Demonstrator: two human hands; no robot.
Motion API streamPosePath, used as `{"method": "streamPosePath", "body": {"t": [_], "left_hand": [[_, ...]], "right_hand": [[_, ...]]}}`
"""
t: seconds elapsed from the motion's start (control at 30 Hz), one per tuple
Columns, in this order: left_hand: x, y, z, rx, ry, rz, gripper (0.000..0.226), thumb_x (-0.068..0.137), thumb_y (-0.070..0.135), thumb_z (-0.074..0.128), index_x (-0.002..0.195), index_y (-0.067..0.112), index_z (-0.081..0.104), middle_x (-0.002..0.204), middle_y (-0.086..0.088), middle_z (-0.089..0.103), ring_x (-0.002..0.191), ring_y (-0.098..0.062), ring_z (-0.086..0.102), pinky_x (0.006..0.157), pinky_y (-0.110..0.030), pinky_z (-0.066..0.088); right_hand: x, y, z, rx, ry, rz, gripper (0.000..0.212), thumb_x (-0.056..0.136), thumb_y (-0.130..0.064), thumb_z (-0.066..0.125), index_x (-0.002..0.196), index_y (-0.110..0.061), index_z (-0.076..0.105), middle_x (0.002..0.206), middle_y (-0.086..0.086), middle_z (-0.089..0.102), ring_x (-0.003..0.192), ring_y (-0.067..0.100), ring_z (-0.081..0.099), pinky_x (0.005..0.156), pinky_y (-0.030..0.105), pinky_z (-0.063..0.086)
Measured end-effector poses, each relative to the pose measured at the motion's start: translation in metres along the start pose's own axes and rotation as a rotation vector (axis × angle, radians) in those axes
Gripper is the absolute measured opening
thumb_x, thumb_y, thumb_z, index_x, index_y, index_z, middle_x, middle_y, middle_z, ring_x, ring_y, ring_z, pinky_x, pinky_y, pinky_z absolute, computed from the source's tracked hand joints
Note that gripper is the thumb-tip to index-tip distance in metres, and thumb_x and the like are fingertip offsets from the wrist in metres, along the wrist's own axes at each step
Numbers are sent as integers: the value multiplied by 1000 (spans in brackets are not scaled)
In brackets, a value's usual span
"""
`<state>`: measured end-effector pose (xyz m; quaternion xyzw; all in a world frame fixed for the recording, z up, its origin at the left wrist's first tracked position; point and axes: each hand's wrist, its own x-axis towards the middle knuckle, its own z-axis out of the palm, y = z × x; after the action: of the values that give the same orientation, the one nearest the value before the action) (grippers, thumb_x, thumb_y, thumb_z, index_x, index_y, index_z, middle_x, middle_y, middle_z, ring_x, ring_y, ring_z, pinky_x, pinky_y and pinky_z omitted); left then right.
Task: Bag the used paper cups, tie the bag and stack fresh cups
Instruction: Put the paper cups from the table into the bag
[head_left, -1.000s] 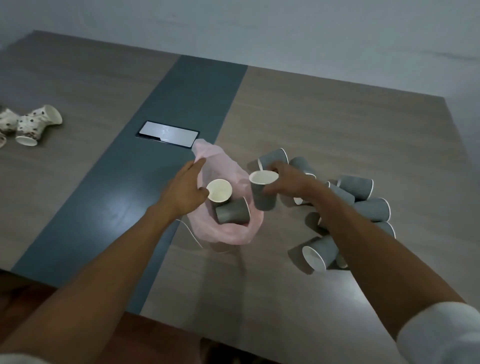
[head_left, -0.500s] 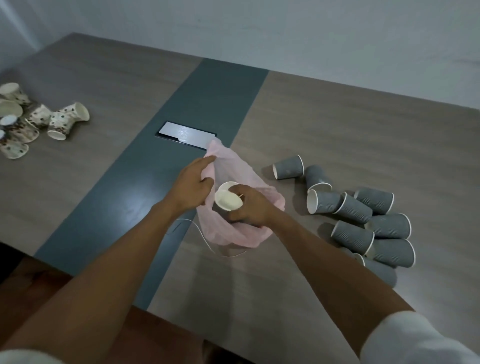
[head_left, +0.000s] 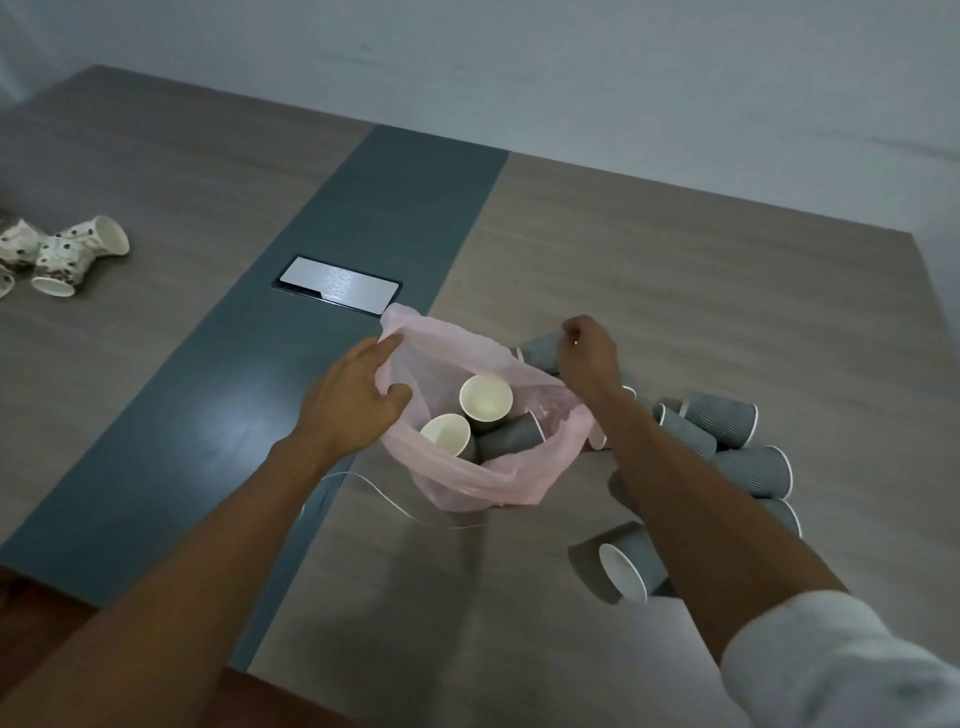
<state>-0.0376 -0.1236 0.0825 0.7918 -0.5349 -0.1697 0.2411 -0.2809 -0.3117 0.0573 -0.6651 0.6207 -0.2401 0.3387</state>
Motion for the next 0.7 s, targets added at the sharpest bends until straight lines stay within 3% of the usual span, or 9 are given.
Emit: {"method": "streamPosePath", "body": {"t": [0.07, 0.1, 0.2, 0.27, 0.33, 0.47, 0.57, 0.7], "left_hand": [[2, 1, 2, 80, 48, 21, 58, 91, 42, 52, 148, 34, 47, 139, 9, 57, 110, -23, 60, 86, -39, 49], [3, 1, 3, 96, 68, 29, 54, 95, 38, 54, 148, 32, 49, 139, 6, 59, 112, -26, 62, 88, -40, 51], [7, -1, 2, 120, 43, 49, 59, 95, 26, 60, 152, 31, 45, 138, 3, 57, 110, -28, 62, 88, -41, 54], [7, 0, 1, 167, -30, 66, 72, 92, 22, 61, 157, 37, 33, 146, 5, 48, 107, -24, 59, 84, -39, 55], [11, -1, 2, 231, -98, 79, 84, 89, 19, 62, 159, 44, 22, 157, 6, 35, 98, -20, 56, 76, -33, 51], [25, 1, 7, 220, -183, 39, 97, 84, 18, 62, 159, 47, 8, 165, 12, 25, 94, -25, 59, 74, -36, 55], [34, 7, 9, 141, -205, 22, 101, 82, 17, 63, 157, 49, 3, 155, 11, 40, 93, -23, 58, 72, -33, 52], [37, 16, 4, 93, -227, 26, 104, 77, 20, 60, 155, 54, 1, 156, 9, 41, 97, -26, 59, 72, -33, 51]], "right_hand": [[20, 11, 1, -4, -23, 150, 40, 96, -6, 48, 135, 2, 54, 129, 22, 62, 121, 38, 59, 103, 38, 45], [28, 16, 4, 34, -62, 226, 41, 98, -8, 47, 137, 3, 49, 122, 24, 65, 114, 40, 64, 100, 44, 50], [41, 26, 14, 168, -141, 340, 27, 96, -2, 48, 121, 1, 54, 97, 30, 71, 90, 45, 72, 82, 57, 59], [48, 33, 21, 174, -117, 323, 21, 91, 3, 50, 106, 0, 64, 89, 27, 71, 82, 41, 72, 68, 46, 59], [49, 29, 23, 240, -77, 276, 22, 88, 2, 50, 95, -6, 70, 81, 19, 67, 67, 30, 63, 54, 32, 44], [40, 8, 12, 667, 75, 197, 24, 80, -7, 58, 60, -21, 56, 56, 2, 51, 53, 17, 44, 51, 28, 34], [15, -1, 4, 840, -152, 189, 25, 76, -11, 57, 53, -21, 55, 49, -4, 44, 42, 11, 36, 44, 19, 27], [-19, -13, 16, 637, -461, -23, 21, 83, 1, 62, 69, -12, 67, 55, 7, 58, 44, 18, 52, 43, 24, 38]]}}
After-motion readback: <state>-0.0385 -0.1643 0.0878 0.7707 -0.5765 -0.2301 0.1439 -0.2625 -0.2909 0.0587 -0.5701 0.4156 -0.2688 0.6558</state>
